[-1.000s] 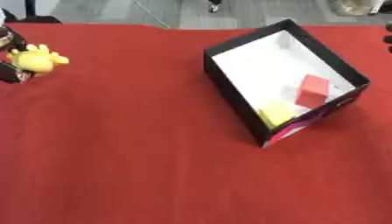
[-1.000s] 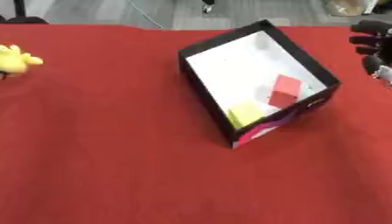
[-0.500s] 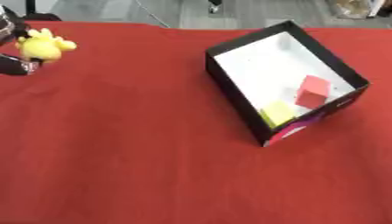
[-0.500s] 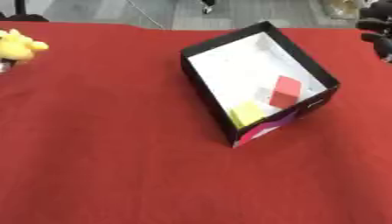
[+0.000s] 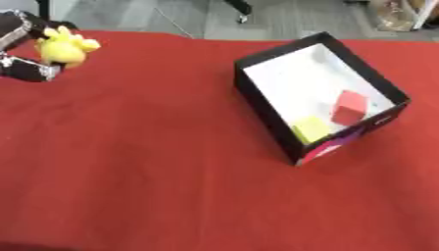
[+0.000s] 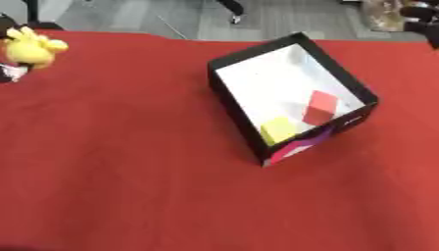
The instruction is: Pick up the objects with one hand, pass them to the other hand, and then place them into the box on the other side of the table.
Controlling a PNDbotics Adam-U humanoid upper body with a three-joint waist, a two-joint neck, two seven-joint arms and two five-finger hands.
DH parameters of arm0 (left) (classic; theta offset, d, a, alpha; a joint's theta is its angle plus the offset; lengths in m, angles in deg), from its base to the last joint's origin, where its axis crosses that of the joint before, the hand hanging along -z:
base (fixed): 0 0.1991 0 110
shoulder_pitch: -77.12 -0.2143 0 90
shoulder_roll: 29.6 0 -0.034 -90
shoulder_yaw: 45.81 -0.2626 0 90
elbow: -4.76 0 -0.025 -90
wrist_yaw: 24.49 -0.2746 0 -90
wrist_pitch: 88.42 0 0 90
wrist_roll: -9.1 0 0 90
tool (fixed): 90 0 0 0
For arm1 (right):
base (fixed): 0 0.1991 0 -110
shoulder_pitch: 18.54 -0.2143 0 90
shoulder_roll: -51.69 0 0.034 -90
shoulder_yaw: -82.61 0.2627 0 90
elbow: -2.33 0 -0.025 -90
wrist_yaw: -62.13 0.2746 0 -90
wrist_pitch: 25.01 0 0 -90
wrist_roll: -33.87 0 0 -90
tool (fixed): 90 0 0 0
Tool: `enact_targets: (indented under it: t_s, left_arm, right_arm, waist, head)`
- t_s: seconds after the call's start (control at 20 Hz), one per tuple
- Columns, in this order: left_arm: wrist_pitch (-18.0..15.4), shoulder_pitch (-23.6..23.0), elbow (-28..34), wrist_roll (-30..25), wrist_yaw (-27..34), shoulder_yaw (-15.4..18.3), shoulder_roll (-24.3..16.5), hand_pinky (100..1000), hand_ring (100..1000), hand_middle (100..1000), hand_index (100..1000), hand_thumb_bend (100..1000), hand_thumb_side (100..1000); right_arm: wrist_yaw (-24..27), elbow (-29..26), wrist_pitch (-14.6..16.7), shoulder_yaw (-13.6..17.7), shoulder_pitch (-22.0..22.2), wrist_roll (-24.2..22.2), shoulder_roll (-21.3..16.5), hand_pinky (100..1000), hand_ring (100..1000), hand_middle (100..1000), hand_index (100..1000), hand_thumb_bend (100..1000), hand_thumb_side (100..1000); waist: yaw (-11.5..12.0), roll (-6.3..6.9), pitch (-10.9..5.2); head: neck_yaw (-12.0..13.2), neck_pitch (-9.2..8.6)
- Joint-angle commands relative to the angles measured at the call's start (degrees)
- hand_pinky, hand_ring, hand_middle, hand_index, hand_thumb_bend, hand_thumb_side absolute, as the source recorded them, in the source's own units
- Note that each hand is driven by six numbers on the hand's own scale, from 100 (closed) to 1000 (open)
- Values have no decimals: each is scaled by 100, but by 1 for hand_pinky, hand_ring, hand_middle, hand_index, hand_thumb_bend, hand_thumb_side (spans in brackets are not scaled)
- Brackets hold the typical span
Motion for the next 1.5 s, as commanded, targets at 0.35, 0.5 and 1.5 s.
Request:
enact_targets:
  t_s: [0.35, 0.5, 1.5]
  left_arm:
    - [-136, -122, 462, 72, 279, -215, 33, 749, 597, 491, 559, 100, 137]
    - [-228, -188, 617, 44, 319, -361, 48, 746, 598, 492, 559, 100, 130]
    - [-29, -857, 1675, 524, 1049, -122, 1709, 773, 558, 470, 539, 100, 370]
  right_arm:
    - [201, -16, -109, 2, -305, -335, -128, 1000, 1000, 1000, 1000, 100, 414]
    - [173, -33, -87, -113, -506, -455, -37, 1000, 1000, 1000, 1000, 100, 394]
    - [-837, 267, 1042, -973, -1237, -562, 544, 1000, 1000, 1000, 1000, 100, 195]
  waist:
    - [0, -9, -337]
    - [-4, 4, -352]
    - [131, 26, -397]
  head:
    - [-103, 86]
    - [-148, 126]
    - [-454, 195]
